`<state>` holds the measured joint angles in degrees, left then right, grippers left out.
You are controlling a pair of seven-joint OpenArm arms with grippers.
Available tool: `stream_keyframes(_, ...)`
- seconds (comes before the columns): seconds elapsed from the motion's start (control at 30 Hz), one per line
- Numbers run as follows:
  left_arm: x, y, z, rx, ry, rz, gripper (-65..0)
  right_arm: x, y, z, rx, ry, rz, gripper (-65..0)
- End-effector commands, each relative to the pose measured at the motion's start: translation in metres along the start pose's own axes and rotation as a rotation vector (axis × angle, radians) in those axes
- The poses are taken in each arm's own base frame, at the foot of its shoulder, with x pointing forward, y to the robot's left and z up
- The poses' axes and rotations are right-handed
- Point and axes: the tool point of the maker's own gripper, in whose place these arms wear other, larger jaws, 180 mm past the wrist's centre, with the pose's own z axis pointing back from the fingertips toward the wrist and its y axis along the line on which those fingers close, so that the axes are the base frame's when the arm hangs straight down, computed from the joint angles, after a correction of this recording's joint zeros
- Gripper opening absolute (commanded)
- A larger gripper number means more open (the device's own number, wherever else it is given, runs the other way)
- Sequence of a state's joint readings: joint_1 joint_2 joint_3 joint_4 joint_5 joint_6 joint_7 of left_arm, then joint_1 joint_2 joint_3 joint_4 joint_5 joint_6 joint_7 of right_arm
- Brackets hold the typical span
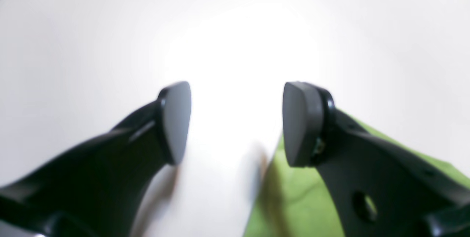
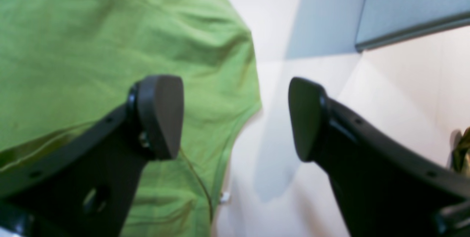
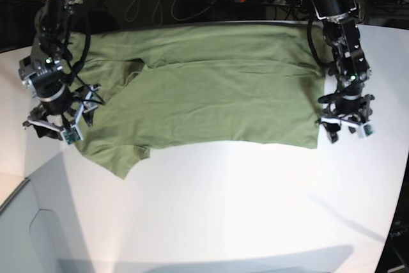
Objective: Fold the T-shirt properly
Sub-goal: 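Move both grippers to the hem corners of the shirt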
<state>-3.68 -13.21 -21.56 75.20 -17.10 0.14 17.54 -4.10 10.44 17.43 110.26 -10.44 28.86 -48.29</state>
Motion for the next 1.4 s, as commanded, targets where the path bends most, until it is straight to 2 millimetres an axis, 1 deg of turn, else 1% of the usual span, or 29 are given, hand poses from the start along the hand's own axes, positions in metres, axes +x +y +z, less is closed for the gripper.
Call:
stream_keyframes(0.0, 0.021, -0.004, -0.006, -0.016, -0.051, -0.016, -27.7, 0.006, -0.005, 0.004, -0.012, -0.027, 0.012, -22.1)
stream_keyframes(0.07, 0.019, -0.017, -0.02, -0.043, -0.027, -0.033, -27.7, 0.0, -0.002, 0.004, -0.006, -0.014, 0.012, -22.1)
stream_keyframes(0.13, 0.016, -0.025, -0.03, -0.056, -0.006, -0.032, -27.7, -0.002, -0.001, 0.004, -0.002, -0.009, 0.01, -22.1)
stream_keyframes(0.2, 0.017, -0.026, -0.037, -0.056, 0.003, -0.022, -27.8, -0.007, 0.002, 0.005, 0.005, 0.003, 0.01, -22.1)
stream_keyframes(0.4, 0.009, -0.029, -0.051, -0.051, 0.04, 0.007, -28.0, -0.007, 0.006, 0.004, 0.01, 0.002, -0.007, -22.1)
stream_keyframes(0.5, 0.003, -0.026, -0.053, -0.044, 0.06, 0.012, -28.0, -0.007, 0.006, 0.004, 0.01, 0.002, -0.007, -22.1)
stream_keyframes(0.53, -0.001, -0.025, -0.053, -0.042, 0.072, 0.013, -29.2, -0.007, 0.006, 0.004, 0.01, 0.002, -0.007, -22.1)
stream_keyframes(0.67, -0.004, -0.025, -0.054, -0.04, 0.077, 0.014, -37.0, -0.007, 0.007, 0.004, 0.012, 0.001, -0.008, -22.1)
stream_keyframes(0.83, -0.004, -0.025, -0.054, -0.041, 0.078, 0.013, -42.3, -0.003, 0.006, 0.004, 0.009, -0.008, -0.006, -22.1)
stream_keyframes(0.93, -0.004, -0.026, -0.054, -0.042, 0.078, 0.015, -46.7, 0.0, 0.005, 0.003, 0.007, -0.015, -0.007, -22.1)
stream_keyframes(1.07, -0.007, -0.043, -0.054, -0.083, 0.086, -0.025, -47.3, 0.004, 0.007, 0.002, 0.01, -0.025, -0.015, -22.1)
stream_keyframes(1.1, -0.007, -0.044, -0.053, -0.086, 0.086, -0.026, -47.3, 0.004, 0.007, 0.002, 0.01, -0.026, -0.016, -22.1)
stream_keyframes(1.3, 0.016, -0.051, -0.048, -0.103, 0.023, -0.037, -47.3, 0.003, 0.008, 0.003, 0.013, -0.022, -0.016, -22.1)
stream_keyframes(1.37, 0.018, -0.052, -0.045, -0.105, 0.012, -0.041, -47.3, 0.003, 0.008, 0.003, 0.013, -0.022, -0.016, -22.1)
